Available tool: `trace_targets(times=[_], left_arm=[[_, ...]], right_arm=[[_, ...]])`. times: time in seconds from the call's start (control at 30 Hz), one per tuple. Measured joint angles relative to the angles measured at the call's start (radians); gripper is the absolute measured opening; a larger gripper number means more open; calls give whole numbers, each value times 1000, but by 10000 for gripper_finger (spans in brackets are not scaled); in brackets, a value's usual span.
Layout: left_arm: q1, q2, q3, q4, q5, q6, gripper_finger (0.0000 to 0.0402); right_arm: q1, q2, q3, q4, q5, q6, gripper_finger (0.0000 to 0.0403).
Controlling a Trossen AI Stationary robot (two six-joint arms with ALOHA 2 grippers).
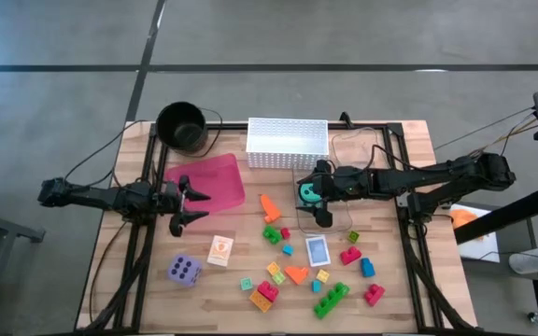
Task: Pick & Place Toys
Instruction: Put the purple dice into the left transparent bin
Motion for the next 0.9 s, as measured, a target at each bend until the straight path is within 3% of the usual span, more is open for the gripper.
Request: trace_targets(times=[0.4,0.6,0.9], left_arm=[[0,0,0,-3,-3,49,260],[0,0,0,-10,-70,39,260],[0,-2,0,9,-7,0,261]], right_arm=[[0,0,0,0,0,0,378],[0,0,0,0,0,0,378],[0,0,0,0,0,0,378]])
